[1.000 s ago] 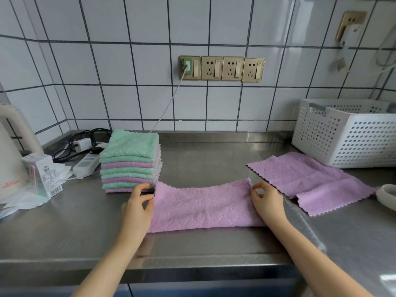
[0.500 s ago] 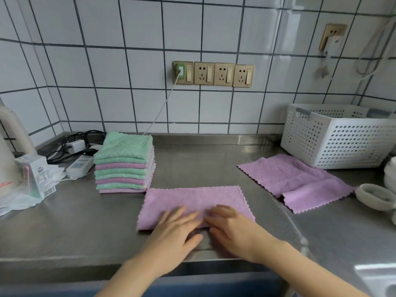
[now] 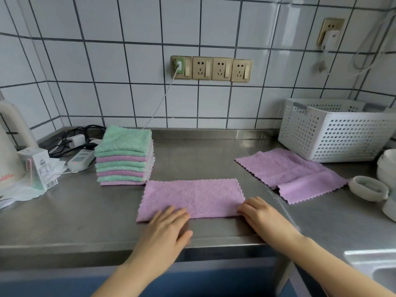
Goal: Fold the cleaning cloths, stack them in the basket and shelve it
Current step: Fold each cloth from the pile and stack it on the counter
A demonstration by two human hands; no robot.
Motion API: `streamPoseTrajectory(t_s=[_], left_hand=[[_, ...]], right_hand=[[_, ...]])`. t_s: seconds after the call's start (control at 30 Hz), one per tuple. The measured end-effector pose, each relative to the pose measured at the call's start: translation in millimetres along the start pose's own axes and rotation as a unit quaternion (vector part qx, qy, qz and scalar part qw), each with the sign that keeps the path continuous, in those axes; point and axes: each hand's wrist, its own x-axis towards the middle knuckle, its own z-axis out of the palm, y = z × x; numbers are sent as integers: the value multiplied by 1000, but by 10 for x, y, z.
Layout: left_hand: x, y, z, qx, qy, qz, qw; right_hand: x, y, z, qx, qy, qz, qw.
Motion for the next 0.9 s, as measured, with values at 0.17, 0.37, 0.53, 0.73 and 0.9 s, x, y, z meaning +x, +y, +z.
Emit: streamPoseTrajectory(t_s=[0.17,0.37,0.53,0.73,0.9], left_hand=[[67,300,127,-37,-18,61,997],[263,440,273,-119,-20,124,985],[256,242,200,-179,-15,140,974],[180,111,93,-309,-33,88,946],[141,54,43,-264,-63,113,956]], right_hand=[[-47,-234,-264,26,30,4,999],[-184,-840,-628,292,-6,0,956],[-217,-405,-639,260,47,97,960],[-288,-163,-236,249,-28,73,965],[-241,-197,-80,243,-49,-23,969]])
